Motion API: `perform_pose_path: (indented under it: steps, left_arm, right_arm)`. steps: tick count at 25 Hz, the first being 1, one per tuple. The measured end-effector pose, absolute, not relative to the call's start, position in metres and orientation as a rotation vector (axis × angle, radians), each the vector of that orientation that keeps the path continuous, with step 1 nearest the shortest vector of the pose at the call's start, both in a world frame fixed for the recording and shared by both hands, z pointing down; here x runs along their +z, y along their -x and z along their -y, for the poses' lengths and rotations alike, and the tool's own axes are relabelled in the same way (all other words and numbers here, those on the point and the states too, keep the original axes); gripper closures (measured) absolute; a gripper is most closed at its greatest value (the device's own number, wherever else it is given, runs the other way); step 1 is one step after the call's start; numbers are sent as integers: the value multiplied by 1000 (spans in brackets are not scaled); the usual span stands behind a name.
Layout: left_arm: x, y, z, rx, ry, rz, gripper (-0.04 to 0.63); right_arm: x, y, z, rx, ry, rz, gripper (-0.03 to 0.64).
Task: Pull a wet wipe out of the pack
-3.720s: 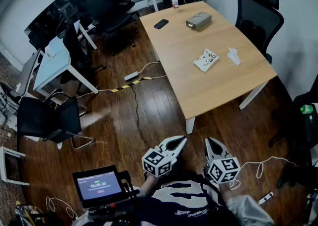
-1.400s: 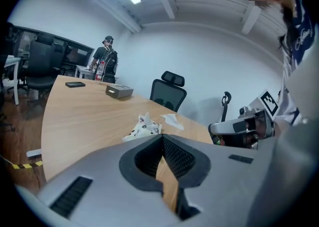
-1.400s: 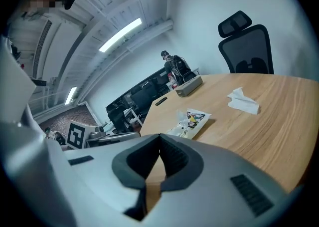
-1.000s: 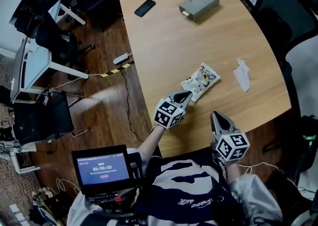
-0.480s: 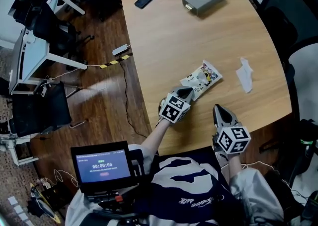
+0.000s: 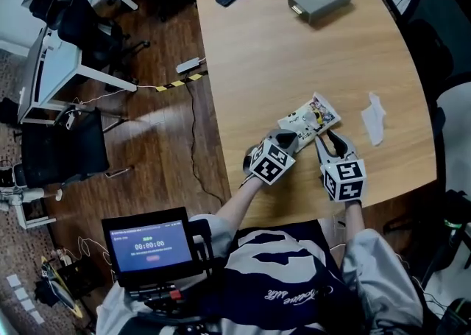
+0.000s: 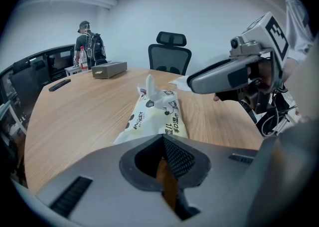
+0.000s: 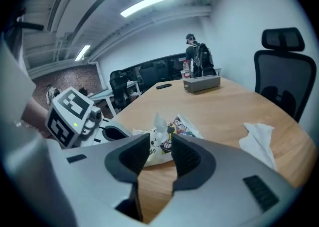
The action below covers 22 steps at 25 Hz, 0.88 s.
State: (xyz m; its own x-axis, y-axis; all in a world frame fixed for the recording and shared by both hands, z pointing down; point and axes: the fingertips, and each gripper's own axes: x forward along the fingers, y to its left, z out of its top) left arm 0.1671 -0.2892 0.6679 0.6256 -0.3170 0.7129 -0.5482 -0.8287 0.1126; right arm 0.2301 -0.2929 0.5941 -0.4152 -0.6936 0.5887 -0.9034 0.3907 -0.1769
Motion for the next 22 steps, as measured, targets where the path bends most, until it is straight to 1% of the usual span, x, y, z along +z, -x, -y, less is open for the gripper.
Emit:
perform_pose_path:
  steps: [4,14,15,16,17,18,22]
  left_arm:
    - [669,-168,289,1022,-2530,688,592]
    - [671,-169,288,1027,-2535,688,592]
    - [671,-169,288,1028,-2535,689,592]
    - [671,-169,288,1029,-2535,689,592]
    - [671,-169,288,1030,-2534,689,592]
    - [671,-169,287,1031,-2534,688,592]
    - [671,-170,287,1037,-2536,686,592]
  right_arm:
    - [611,-220,313,525,-1280,2181,499]
    - [639,-205,331,515,-1251,2093,502]
    - [641,-205,331,525,-1260,2085,512]
    - [641,-205,331,540,-1269,2080,563]
    - [641,-206,329,563,-1276,2080,584]
    - [640,-206,328,591,-1285,2083,596]
    - [628,-208,324,728,-1331,2139,603]
